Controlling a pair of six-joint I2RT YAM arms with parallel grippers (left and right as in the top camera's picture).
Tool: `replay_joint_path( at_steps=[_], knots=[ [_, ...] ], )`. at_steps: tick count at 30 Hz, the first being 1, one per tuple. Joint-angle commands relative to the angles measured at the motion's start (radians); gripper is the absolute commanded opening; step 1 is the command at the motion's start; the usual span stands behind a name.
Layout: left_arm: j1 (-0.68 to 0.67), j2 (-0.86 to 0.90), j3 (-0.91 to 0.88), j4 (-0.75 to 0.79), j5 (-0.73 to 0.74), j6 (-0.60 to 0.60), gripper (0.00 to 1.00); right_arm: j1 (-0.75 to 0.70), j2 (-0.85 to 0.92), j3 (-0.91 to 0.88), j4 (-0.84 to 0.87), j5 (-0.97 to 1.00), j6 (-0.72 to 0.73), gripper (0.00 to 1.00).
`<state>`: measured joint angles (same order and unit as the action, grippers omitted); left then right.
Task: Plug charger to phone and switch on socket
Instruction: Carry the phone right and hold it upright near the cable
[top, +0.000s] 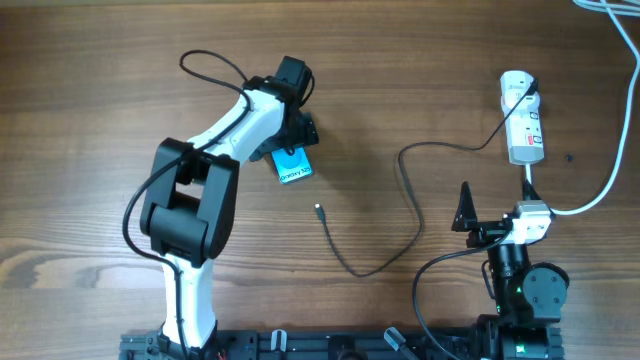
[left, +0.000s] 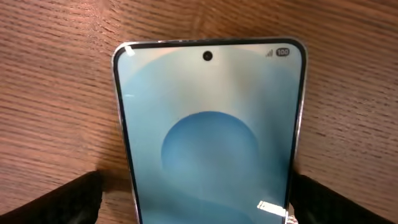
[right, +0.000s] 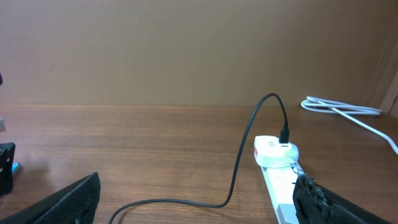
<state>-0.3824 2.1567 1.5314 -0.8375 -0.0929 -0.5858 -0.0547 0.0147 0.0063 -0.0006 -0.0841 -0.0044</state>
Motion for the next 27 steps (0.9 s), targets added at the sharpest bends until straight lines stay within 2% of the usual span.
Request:
replay_joint_path(
  at_steps=[1,3,4,5,6,9,10,14,16,20,27],
  knots=[
    [0.006,0.110,-0.062,-0.045,0.018,0.013,1.00,0.005,-0.007,-0.001,0.003,0.013,0.011,1.00],
    [0.006,0.110,-0.062,-0.045,0.090,0.085,0.97,0.005,-0.007,-0.001,0.003,0.013,0.010,1.00],
    [0.006,0.110,-0.062,-0.045,0.124,0.115,0.90,0.005,-0.007,-0.001,0.003,0.013,0.010,1.00],
    [0.006,0.110,-0.062,-0.046,0.134,0.119,0.76,0.005,-0.007,-0.001,0.003,0.013,0.011,1.00],
    [0.006,0.110,-0.062,-0.046,0.134,0.121,0.69,0.005,-0.007,-0.001,0.003,0.013,0.010,1.00],
    [0.006,0.110,-0.062,-0.045,0.129,0.179,0.64,0.005,-0.007,-0.001,0.003,0.013,0.011,1.00],
    [0.006,0.110,-0.062,-0.045,0.129,0.204,0.64,0.005,-0.007,-0.001,0.003,0.013,0.011,1.00],
    [0.006,0.110,-0.062,-0.045,0.126,0.212,0.96,0.005,-0.007,-0.001,0.003,0.013,0.011,1.00],
    [0.006,0.110,-0.062,-0.046,0.126,0.202,1.00,0.005,-0.007,-0.001,0.003,0.013,0.011,0.99],
    [0.006,0.110,-0.062,-0.045,0.125,0.134,1.00,0.005,-0.007,-0.001,0.003,0.013,0.011,1.00],
    [0.006,0.110,-0.062,-0.049,0.125,0.133,0.95,0.005,-0.007,-0.001,0.003,0.013,0.011,1.00]
  ],
)
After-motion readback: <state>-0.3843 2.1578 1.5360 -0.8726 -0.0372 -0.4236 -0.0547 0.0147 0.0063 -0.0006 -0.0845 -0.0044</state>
